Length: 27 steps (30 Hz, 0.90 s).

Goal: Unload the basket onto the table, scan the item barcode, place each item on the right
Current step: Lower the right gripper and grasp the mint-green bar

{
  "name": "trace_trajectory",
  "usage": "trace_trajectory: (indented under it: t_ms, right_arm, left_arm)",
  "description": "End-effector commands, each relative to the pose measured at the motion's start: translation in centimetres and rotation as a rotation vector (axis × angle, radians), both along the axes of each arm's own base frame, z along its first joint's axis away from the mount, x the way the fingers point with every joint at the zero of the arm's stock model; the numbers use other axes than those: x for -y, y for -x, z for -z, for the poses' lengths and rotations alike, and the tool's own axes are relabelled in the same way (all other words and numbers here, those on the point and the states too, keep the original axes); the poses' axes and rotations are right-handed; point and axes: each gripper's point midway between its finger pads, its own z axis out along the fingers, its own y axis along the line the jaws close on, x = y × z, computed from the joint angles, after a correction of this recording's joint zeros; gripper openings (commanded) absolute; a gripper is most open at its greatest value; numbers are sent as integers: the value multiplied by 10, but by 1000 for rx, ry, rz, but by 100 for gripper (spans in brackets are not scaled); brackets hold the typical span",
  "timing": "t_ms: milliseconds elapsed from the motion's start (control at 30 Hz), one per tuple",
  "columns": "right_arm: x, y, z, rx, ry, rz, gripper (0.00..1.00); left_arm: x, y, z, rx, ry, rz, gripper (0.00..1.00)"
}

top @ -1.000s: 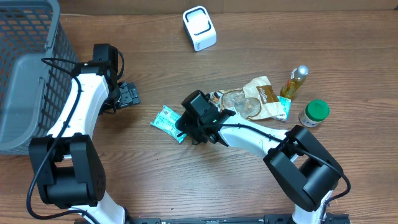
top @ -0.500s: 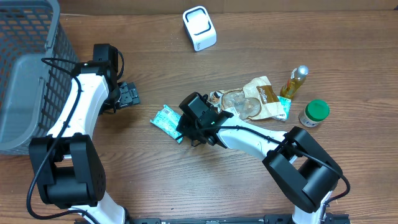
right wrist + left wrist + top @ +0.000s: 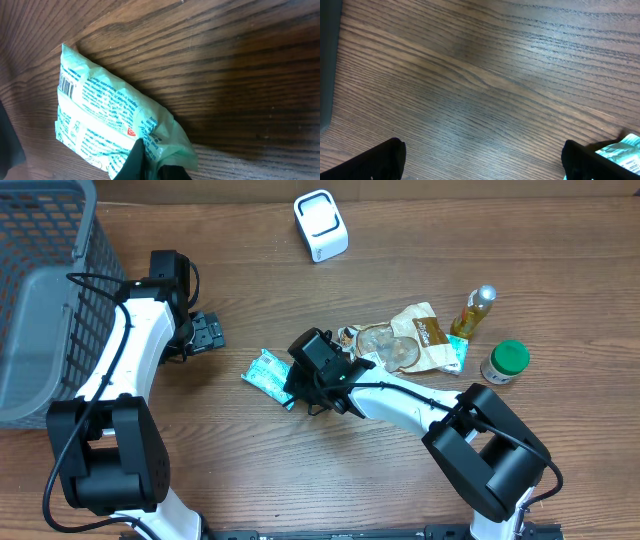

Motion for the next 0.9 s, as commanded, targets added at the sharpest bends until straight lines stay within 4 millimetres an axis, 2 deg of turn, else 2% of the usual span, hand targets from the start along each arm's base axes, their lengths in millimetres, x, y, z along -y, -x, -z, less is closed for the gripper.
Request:
trace_trajectory:
  t_ms: [0, 567, 767, 867]
  right_arm:
    - [6, 1, 3, 13, 34, 2, 4]
    - [-5, 4, -2, 33, -6, -91, 4]
    - [-8, 1, -4, 48, -17, -90, 24]
    - [-6, -1, -4, 56, -8, -83, 28]
  left_arm:
    - [0, 0, -9, 21, -9, 16, 100]
    - [0, 0, -9, 21, -9, 16, 100]
    - [0, 0, -9, 22, -9, 16, 100]
    - [0, 0, -9, 21, -9, 16, 99]
